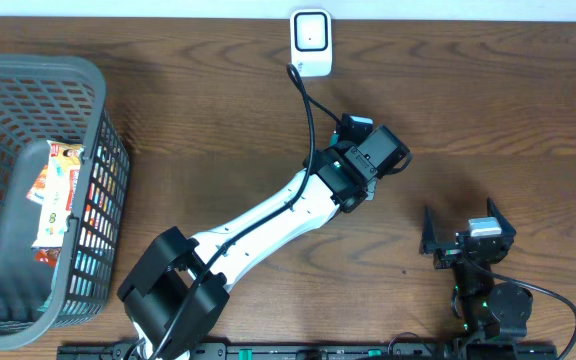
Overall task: Scan the item barcode
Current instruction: 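Lift the bottle out and set it on the table near the scanner, then reach the left gripper into the basket and grasp the snack bag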
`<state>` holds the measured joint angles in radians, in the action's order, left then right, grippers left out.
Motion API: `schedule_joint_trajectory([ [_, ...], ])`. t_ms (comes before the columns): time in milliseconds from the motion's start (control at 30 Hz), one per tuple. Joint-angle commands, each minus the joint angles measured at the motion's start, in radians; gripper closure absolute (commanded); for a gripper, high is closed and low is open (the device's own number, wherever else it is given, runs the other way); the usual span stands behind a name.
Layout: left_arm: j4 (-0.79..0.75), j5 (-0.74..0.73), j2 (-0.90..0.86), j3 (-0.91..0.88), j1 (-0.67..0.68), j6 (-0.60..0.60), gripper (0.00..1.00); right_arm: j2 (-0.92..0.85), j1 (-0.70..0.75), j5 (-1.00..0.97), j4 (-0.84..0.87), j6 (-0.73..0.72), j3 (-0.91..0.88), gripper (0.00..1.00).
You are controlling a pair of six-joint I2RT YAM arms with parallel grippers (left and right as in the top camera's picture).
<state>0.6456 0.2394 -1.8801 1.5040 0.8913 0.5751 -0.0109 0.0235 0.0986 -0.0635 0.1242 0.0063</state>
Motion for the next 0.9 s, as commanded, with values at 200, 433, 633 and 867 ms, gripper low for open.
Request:
schedule_joint_trajectory([
  [200, 0.008, 0.252, 0.141, 0.058, -0.036, -0.184, 0.21, 0.005, -0.003, -0.003, -0.004, 0.001, -0.001, 0.01],
  [433, 0.008, 0.526, 0.386, 0.058, -0.185, -0.227, 0.06, 0.005, -0.003, -0.003, -0.005, 0.000, -0.001, 0.01],
  [633, 0.058, 0.514, 0.566, 0.058, -0.507, -0.143, 0.04, 0.005, -0.003, -0.003, -0.005, 0.000, -0.001, 0.01],
  [867, 0.179, 0.115, 0.626, 0.057, -1.033, -0.101, 0.04, 0.005, -0.003, -0.003, -0.005, 0.001, -0.001, 0.01],
])
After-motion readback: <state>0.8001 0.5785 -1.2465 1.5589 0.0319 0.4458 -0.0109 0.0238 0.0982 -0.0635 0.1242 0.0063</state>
